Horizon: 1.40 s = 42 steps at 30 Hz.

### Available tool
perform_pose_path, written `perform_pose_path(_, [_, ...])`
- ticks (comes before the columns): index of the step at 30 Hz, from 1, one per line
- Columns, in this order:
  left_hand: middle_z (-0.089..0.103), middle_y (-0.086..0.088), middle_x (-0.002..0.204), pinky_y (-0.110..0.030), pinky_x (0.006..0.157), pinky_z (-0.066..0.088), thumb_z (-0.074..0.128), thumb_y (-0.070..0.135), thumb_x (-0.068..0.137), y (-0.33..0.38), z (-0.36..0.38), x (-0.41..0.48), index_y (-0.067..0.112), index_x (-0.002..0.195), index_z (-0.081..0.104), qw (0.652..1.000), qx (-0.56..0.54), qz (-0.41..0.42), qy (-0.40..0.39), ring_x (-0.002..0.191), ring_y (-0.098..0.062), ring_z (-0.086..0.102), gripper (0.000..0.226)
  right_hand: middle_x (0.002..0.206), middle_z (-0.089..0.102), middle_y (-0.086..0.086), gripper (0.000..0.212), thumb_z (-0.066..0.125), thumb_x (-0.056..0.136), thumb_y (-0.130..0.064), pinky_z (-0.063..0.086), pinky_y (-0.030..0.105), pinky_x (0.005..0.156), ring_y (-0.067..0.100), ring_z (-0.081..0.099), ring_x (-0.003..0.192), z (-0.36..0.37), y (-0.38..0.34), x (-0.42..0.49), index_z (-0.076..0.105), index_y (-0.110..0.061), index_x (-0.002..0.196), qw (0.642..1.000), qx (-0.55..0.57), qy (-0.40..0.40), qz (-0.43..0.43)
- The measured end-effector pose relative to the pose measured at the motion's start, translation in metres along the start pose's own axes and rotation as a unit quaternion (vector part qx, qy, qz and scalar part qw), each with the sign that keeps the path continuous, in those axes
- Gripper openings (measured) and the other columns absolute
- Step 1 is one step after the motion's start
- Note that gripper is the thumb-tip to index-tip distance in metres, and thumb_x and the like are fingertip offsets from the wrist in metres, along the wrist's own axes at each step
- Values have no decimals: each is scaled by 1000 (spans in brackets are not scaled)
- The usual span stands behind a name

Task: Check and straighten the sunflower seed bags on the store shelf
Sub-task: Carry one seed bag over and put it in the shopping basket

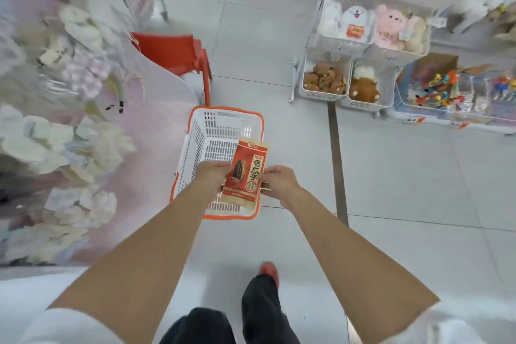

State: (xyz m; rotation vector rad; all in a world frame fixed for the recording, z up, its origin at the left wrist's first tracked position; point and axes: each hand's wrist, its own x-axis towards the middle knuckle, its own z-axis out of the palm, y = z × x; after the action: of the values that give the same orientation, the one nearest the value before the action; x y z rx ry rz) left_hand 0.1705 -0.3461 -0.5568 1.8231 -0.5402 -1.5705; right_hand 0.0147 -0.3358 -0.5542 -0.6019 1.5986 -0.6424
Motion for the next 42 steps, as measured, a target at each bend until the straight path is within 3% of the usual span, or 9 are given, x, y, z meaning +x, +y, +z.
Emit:
perform_pose_path(9, [65,-17,98,-33,59,49,62,-5,92,-83,24,260,9,82,60,999,14,-25,45,68,-22,60,17,98,67,17,13,57,91,5,58,34,69,23,64,77,56,75,260,56,-7,88,998,-23,-38,37])
perform_pose_path(12, [68,-14,92,-42,75,57,54,-2,96,-126,20,340,1,101,66,998,19,-45,33,72,-21,62,13,91,68,16,19,54,91,6,58,28,61,19,63,70,81,110,336,66,3,106,996,-30,-65,45])
perform_pose_path(16, [68,-11,104,-51,92,52,38,4,102,-177,8,420,5,126,60,995,47,-86,-14,92,-22,62,32,99,68,17,27,53,91,4,59,37,80,23,64,85,108,154,414,62,11,116,988,-97,-102,57])
perform_pose_path(19, [62,-11,119,-49,89,48,31,3,104,-201,-3,450,11,145,39,993,33,-98,-49,102,-23,57,43,96,66,12,13,50,94,0,56,39,90,21,64,84,122,176,442,63,1,96,980,-125,-135,79])
perform_pose_path(25, [64,-9,117,-44,101,47,32,3,105,-234,-10,475,12,135,52,987,28,-131,-83,108,-21,58,37,97,61,3,18,44,95,0,50,35,100,18,56,97,132,199,457,58,-10,88,959,-193,-165,128])
perform_pose_path(29, [66,-10,118,-47,100,49,35,10,104,-243,-6,477,16,125,59,989,47,-122,-74,106,-22,62,33,101,58,2,24,47,95,-5,48,34,96,18,52,103,131,206,460,59,-8,116,960,-199,-153,122])
perform_pose_path(32, [67,-8,94,-37,80,55,52,14,100,-235,-4,469,9,109,62,994,70,-81,1,79,-18,61,15,96,54,4,12,53,95,-9,51,31,83,21,54,93,122,198,456,54,-6,106,970,-199,-97,101])
perform_pose_path(35, [53,-7,68,-28,50,38,61,10,93,-212,-7,439,6,91,54,994,74,-31,69,54,-17,43,8,81,60,9,11,55,91,4,52,33,74,20,56,72,109,175,428,57,-6,88,990,-114,-57,57])
perform_pose_path(42, [41,-3,52,-20,39,28,63,6,89,-108,-2,272,10,72,49,991,129,-32,30,31,-11,37,22,75,63,10,10,62,87,3,42,23,52,13,57,54,70,89,265,60,-6,91,1000,-13,-12,18])
